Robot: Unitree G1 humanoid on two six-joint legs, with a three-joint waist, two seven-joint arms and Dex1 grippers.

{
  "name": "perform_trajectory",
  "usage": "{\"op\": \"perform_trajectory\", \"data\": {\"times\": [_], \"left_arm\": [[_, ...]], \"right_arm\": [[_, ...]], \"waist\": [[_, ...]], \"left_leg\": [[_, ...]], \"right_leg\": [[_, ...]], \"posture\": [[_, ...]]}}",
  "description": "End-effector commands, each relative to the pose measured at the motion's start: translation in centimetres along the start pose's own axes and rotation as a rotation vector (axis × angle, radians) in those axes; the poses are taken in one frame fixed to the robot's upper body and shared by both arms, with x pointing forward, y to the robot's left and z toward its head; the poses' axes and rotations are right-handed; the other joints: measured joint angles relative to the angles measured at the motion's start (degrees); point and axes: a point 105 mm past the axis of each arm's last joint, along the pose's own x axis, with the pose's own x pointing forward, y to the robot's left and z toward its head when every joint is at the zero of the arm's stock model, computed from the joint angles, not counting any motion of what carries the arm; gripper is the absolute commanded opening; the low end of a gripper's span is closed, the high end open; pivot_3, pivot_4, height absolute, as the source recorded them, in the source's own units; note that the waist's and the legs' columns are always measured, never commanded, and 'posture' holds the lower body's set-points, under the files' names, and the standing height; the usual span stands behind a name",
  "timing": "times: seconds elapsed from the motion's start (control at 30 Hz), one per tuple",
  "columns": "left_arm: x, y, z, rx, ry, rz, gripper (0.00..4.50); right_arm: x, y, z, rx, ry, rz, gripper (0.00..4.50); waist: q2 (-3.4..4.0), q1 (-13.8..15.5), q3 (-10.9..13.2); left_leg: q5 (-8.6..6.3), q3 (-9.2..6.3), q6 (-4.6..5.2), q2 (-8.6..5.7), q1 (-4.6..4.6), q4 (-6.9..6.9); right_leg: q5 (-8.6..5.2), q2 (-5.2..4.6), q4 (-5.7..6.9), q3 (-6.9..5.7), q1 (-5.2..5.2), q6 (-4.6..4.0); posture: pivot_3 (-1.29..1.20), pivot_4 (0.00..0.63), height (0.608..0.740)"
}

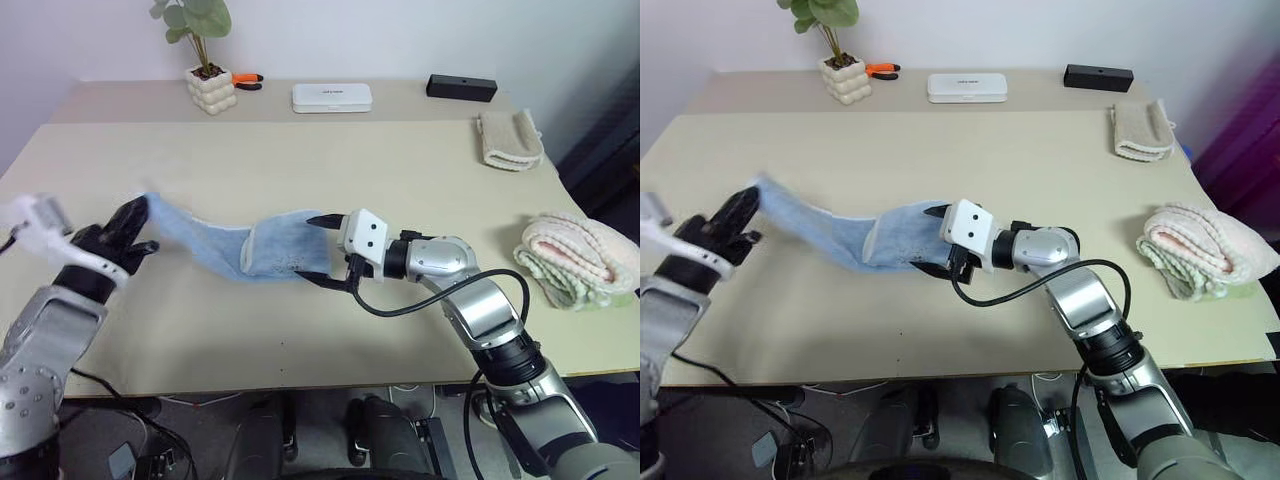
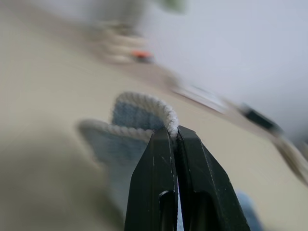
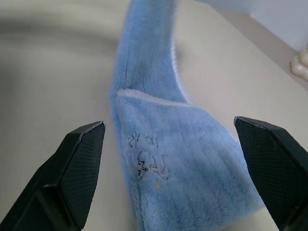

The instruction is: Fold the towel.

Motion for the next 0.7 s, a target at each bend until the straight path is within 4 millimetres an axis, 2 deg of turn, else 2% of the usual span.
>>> {"op": "perform_trajectory", "data": {"times": [0.03,0.07,0.13,0.3,0.47,0.57,0.6,0.7], "left_arm": [[1.1,-5.8,-2.1,0.133,0.14,-0.327,0.06],[1.6,-7.4,-3.5,0.178,0.211,-0.424,0.06],[2.2,-8.7,-5.3,0.216,0.295,-0.505,0.06],[4.3,-8.2,-7.7,0.193,0.374,-0.485,0.06],[4.1,-8.8,-8.9,0.146,0.419,-0.542,0.06],[4.0,-8.6,-8.7,0.12,0.409,-0.54,0.95],[3.9,-8.6,-8.6,0.118,0.403,-0.54,1.39],[3.4,-7.9,-6.0,0.087,0.313,-0.522,2.92]], "right_arm": [[0.3,-0.3,1.2,-0.049,-0.037,-0.006,4.4],[0.2,-0.4,1.1,-0.049,-0.036,-0.015,4.4],[0.1,-0.7,1.0,-0.049,-0.033,-0.029,4.4],[-0.4,-1.1,0.7,-0.045,-0.018,-0.072,4.4],[-1.4,-1.3,0.1,-0.037,0.012,-0.109,4.4],[-1.8,-1.4,-0.3,-0.038,0.029,-0.123,4.4],[-1.9,-1.5,-0.3,-0.039,0.033,-0.125,4.4],[-2.7,-2.0,-0.8,-0.04,0.062,-0.138,4.4]], "waist": [[0.01,-0.01,0.01],[0.01,-0.02,0.01],[0.01,0.0,0.01],[0.02,-0.25,0.02],[0.0,-0.04,0.05],[0.0,-0.03,0.05],[-0.01,-0.03,0.06],[-0.01,-0.18,0.06]], "left_leg": [[0.0,0.02,-0.01,0.0,-0.01,-0.01],[0.0,0.03,-0.01,0.0,-0.01,-0.02],[0.02,0.05,-0.03,0.0,0.0,-0.03],[0.08,0.07,-0.1,0.04,0.03,-0.03],[0.1,0.03,-0.12,0.06,0.01,-0.03],[0.1,0.03,-0.12,0.06,0.01,-0.03],[0.1,0.03,-0.12,0.06,0.01,-0.03],[0.1,0.02,-0.12,0.07,0.01,-0.02]], "right_leg": [[0.0,0.01,-0.01,0.0,-0.03,0.0],[0.0,0.01,0.0,0.01,-0.03,0.01],[0.01,0.03,0.0,0.02,-0.03,0.02],[0.01,0.09,0.05,0.05,-0.06,0.03],[0.0,0.08,0.05,0.05,-0.06,0.04],[0.0,0.07,0.05,0.05,-0.06,0.04],[0.0,0.07,0.06,0.05,-0.06,0.04],[0.0,0.07,0.07,0.05,-0.07,0.04]], "posture": [[0.0,0.15,0.74],[0.0,0.15,0.74],[0.0,0.15,0.74],[0.0,0.15,0.74],[0.0,0.15,0.74],[0.0,0.15,0.74],[0.0,0.15,0.74],[0.0,0.15,0.74]]}}
